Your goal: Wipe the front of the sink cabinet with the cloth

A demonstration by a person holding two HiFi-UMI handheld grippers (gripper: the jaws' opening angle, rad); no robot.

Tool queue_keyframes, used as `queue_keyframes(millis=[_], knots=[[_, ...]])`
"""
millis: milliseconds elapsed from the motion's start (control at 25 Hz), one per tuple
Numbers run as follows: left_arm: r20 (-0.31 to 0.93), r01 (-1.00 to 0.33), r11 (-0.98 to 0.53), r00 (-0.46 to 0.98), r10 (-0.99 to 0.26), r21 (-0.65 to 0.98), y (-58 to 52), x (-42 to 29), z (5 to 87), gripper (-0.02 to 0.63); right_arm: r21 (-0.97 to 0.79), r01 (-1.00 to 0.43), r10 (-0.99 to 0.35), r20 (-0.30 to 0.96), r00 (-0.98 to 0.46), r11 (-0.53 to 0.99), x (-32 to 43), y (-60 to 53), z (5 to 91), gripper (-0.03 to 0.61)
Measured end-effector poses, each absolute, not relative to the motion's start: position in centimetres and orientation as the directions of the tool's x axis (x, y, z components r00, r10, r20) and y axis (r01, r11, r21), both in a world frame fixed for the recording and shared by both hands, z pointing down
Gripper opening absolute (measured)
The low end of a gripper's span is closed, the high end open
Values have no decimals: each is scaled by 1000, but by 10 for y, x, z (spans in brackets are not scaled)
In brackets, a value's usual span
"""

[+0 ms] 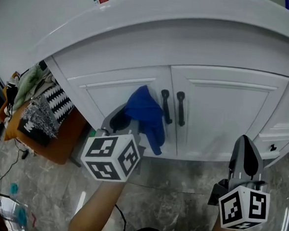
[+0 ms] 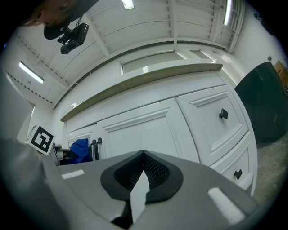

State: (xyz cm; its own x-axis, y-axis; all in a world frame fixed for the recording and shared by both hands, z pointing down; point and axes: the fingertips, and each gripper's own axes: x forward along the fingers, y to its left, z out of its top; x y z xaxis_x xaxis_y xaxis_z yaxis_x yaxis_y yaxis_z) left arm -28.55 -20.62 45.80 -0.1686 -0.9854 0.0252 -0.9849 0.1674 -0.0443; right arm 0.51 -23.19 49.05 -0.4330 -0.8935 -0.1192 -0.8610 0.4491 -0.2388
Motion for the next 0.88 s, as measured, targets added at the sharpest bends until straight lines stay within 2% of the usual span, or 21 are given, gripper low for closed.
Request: queue_keyframes(millis=[520,880], knots=[[60,-911,409,-412,-909,-63,-158,-404,477,66,-241,-847,-881,-115,-459,473,-11,-228,492,0],[79,-889,447,-455,-887,-98,-153,-415,514,66,-211,-850,-875,-78,-478,483,-25,-226,502,0]])
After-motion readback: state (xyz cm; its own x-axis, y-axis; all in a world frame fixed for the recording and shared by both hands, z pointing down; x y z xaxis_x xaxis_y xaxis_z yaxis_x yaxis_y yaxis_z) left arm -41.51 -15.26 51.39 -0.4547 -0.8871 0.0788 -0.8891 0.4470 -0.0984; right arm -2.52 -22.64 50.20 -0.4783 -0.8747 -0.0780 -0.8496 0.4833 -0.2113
